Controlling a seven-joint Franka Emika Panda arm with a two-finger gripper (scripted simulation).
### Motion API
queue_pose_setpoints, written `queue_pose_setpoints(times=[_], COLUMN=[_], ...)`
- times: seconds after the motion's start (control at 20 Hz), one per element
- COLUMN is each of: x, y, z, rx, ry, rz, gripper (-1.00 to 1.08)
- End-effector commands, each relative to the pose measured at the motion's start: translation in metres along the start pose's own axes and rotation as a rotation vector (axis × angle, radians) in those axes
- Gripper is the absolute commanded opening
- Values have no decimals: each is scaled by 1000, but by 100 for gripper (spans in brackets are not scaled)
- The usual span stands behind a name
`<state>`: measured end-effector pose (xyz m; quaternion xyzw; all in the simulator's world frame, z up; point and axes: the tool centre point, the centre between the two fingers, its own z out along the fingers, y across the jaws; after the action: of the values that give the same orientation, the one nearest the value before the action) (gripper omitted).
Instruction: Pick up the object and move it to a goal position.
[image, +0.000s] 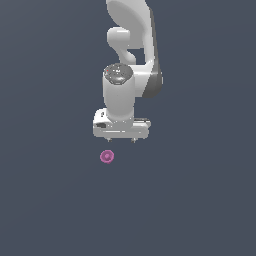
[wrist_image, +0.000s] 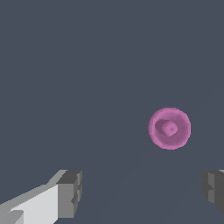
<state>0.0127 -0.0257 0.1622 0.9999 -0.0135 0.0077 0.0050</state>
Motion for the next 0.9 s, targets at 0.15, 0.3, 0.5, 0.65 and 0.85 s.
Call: queue_pose_setpoints(times=[0.15,0.3,0.5,0.65,0.85], x=[12,17,20,22,21], y=[31,46,60,66,68], z=[33,49,64,71,72], rx=[5,7,8,9,9], ry=[-8,-11,-14,-15,-17], rz=[44,65,85,93,95], gripper=[100,100,100,100,100])
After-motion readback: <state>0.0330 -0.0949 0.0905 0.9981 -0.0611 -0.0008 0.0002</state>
